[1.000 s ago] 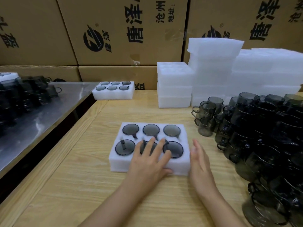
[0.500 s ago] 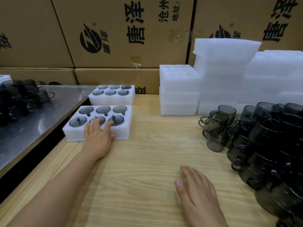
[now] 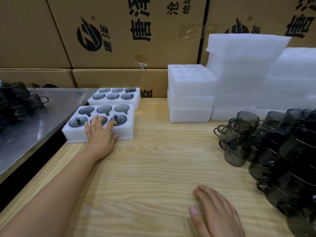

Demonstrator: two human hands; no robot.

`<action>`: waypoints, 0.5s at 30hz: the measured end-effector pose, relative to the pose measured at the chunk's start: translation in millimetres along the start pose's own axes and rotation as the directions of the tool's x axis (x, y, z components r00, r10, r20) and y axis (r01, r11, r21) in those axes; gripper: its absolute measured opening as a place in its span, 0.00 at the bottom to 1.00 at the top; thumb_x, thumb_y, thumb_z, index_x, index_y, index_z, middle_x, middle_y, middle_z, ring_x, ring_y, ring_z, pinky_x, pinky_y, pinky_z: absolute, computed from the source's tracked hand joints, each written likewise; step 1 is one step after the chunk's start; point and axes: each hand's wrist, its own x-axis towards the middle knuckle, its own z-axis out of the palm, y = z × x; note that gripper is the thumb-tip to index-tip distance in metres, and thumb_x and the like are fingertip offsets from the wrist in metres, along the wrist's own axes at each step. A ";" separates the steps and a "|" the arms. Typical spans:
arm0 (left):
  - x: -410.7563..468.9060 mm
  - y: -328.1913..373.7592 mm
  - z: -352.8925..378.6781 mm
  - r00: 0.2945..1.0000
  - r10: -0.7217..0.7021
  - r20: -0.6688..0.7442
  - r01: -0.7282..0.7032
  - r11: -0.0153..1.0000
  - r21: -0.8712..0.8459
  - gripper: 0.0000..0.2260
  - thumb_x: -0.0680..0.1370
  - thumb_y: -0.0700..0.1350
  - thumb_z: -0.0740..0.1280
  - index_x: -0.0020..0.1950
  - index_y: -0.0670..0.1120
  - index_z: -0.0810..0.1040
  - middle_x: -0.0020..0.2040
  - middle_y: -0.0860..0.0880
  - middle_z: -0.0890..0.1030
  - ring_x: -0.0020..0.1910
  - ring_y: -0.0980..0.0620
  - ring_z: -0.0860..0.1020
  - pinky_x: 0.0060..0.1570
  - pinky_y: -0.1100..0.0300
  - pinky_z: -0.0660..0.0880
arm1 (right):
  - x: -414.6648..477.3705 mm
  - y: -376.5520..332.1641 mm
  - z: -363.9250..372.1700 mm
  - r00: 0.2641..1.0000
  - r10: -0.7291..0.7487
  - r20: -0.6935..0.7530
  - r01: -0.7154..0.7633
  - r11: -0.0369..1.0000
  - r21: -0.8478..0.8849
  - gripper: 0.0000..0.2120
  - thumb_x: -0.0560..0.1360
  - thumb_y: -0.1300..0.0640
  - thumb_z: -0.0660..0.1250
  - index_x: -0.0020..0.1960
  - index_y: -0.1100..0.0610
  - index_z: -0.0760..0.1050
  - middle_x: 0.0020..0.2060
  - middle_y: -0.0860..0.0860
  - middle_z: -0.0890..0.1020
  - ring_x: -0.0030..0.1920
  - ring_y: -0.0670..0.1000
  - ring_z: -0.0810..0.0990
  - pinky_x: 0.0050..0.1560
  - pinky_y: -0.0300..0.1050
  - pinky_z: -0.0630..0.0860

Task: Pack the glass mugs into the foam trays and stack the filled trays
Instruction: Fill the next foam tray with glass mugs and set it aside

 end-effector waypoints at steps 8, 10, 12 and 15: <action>9.1 2.8 -4.5 0.997 -0.036 0.072 0.031 0.997 0.070 0.18 0.80 0.49 0.60 0.69 0.48 0.66 0.70 0.40 0.61 0.73 0.41 0.53 0.70 0.38 0.37 | 1.8 2.3 6.3 0.995 -0.030 -0.091 0.036 0.997 0.066 0.25 0.62 0.42 0.56 0.40 0.57 0.84 0.46 0.49 0.85 0.55 0.43 0.70 0.55 0.30 0.54; 17.6 -3.3 -3.8 0.993 -0.067 0.101 0.060 0.996 0.070 0.17 0.80 0.50 0.59 0.69 0.49 0.65 0.72 0.41 0.58 0.75 0.42 0.48 0.70 0.37 0.37 | 1.1 4.0 9.0 0.996 -0.024 -0.089 0.035 0.991 0.126 0.25 0.61 0.41 0.56 0.39 0.57 0.84 0.46 0.49 0.84 0.66 0.30 0.59 0.60 0.26 0.51; 26.6 -10.7 -1.2 0.986 -0.094 0.136 0.084 0.994 0.074 0.17 0.81 0.51 0.58 0.69 0.50 0.64 0.74 0.42 0.57 0.76 0.42 0.43 0.70 0.36 0.37 | 1.3 7.8 12.7 0.992 -0.041 -0.116 0.054 0.992 0.115 0.25 0.64 0.40 0.56 0.39 0.57 0.84 0.46 0.49 0.85 0.66 0.24 0.47 0.63 0.24 0.48; 41.0 -14.6 4.3 0.979 -0.104 0.178 0.095 0.994 0.055 0.17 0.81 0.52 0.58 0.69 0.51 0.64 0.74 0.42 0.56 0.76 0.42 0.38 0.69 0.35 0.34 | 1.7 11.4 15.0 0.985 -0.081 -0.152 0.090 0.994 0.055 0.27 0.70 0.38 0.54 0.39 0.55 0.84 0.45 0.49 0.85 0.67 0.25 0.45 0.63 0.24 0.48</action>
